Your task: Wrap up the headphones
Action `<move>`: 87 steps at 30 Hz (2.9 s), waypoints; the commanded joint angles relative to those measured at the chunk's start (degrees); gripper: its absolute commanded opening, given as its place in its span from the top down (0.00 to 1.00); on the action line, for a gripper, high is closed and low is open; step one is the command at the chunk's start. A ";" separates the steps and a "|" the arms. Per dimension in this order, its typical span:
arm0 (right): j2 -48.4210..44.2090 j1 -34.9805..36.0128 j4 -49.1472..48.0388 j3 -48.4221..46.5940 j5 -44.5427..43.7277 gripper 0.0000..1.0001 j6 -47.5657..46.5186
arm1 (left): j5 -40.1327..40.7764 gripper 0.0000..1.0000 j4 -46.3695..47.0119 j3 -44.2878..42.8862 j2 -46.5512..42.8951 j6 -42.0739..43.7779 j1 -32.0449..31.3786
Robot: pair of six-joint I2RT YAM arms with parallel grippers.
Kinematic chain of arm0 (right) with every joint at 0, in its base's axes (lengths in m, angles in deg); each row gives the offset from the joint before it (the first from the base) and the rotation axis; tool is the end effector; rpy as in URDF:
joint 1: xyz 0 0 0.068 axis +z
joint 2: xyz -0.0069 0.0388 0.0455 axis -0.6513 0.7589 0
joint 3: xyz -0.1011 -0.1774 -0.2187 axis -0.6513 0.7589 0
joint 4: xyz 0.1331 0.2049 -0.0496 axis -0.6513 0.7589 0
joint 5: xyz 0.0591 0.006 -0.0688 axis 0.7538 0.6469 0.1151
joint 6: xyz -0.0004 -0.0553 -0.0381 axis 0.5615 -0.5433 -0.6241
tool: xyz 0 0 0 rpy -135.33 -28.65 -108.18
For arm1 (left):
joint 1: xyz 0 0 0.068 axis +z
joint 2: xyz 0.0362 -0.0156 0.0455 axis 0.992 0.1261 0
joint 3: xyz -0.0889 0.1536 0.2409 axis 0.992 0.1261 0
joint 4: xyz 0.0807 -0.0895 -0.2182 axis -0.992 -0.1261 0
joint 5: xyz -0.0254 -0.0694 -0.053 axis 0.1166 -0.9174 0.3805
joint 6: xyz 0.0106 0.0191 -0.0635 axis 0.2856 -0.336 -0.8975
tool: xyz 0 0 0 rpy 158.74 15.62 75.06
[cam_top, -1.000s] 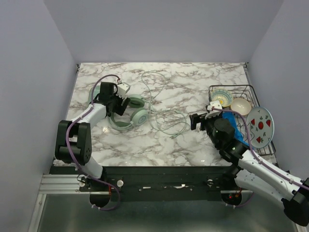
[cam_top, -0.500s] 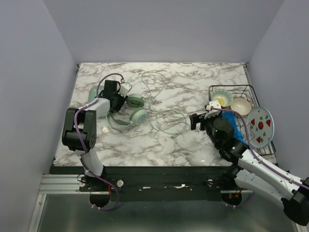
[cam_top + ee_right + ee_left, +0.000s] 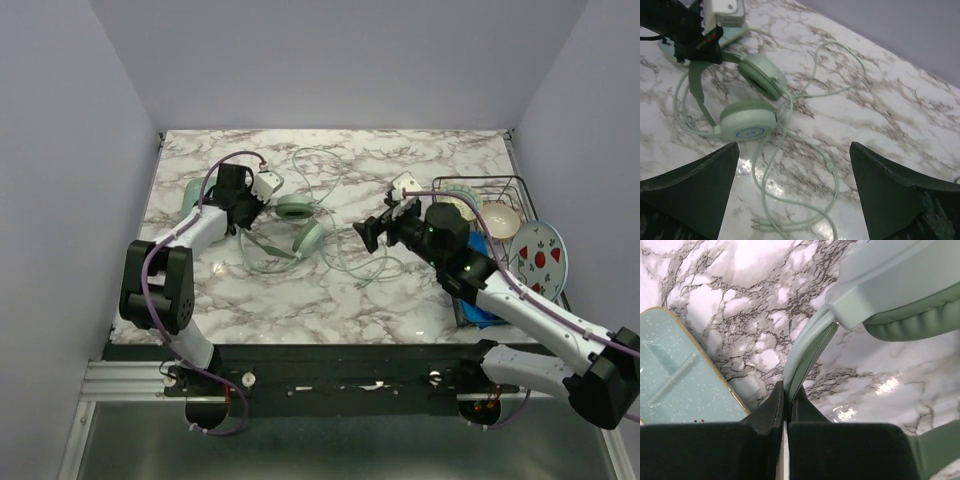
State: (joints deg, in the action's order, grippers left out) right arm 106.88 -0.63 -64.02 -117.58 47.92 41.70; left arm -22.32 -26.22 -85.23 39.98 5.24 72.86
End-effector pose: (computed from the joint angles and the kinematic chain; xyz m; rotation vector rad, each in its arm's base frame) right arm 0.1797 0.1470 0.3366 -0.6221 1.6241 0.4082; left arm 0.3515 -0.0693 0.2246 0.8295 2.2600 -0.0370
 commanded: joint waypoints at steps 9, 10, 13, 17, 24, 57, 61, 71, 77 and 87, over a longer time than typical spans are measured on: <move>24.15 3.58 -4.17 -18.98 24.77 0.01 -19.71 | -7.00 1.00 -7.77 -1.63 -12.46 -0.44 -4.52; 24.77 3.93 -4.61 -18.54 25.56 0.01 -21.99 | -7.17 1.00 -8.04 -1.63 -12.82 -0.35 -4.87; 27.05 5.25 -8.39 -16.79 24.26 0.02 -23.85 | -6.83 1.00 -8.65 -1.46 -13.78 0.26 -5.49; 29.69 6.13 -9.55 -18.09 19.53 0.02 -24.03 | -7.35 1.00 -9.79 -1.81 -14.57 0.53 -5.93; 35.76 6.05 -5.85 -20.57 6.77 0.01 -27.27 | -9.19 1.00 -11.46 -1.72 -16.68 2.02 -6.55; 28.03 6.04 0.65 -26.01 -2.20 0.99 -14.45 | 7.94 0.20 6.81 6.28 -21.26 -7.55 -6.81; 27.68 6.04 1.18 -25.75 -2.47 0.99 -14.54 | 6.89 0.24 7.34 6.54 -21.35 -8.43 -6.81; 30.30 5.96 1.36 -27.94 0.08 0.99 -14.89 | 1.26 1.00 5.50 4.79 -22.75 -13.52 -6.72; 29.70 6.04 1.80 -31.63 4.72 0.20 -13.31 | 4.24 1.00 2.43 0.75 -22.84 -18.54 -6.72; 17.14 6.22 1.98 -27.34 16.76 0.00 -14.97 | 8.38 1.00 -8.55 -14.98 -19.67 -26.98 -0.40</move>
State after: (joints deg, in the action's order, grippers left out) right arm 131.55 5.34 -59.03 -146.89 55.85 27.91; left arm -14.50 -30.94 -92.91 20.55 -16.18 69.00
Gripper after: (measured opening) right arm 0.998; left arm 0.058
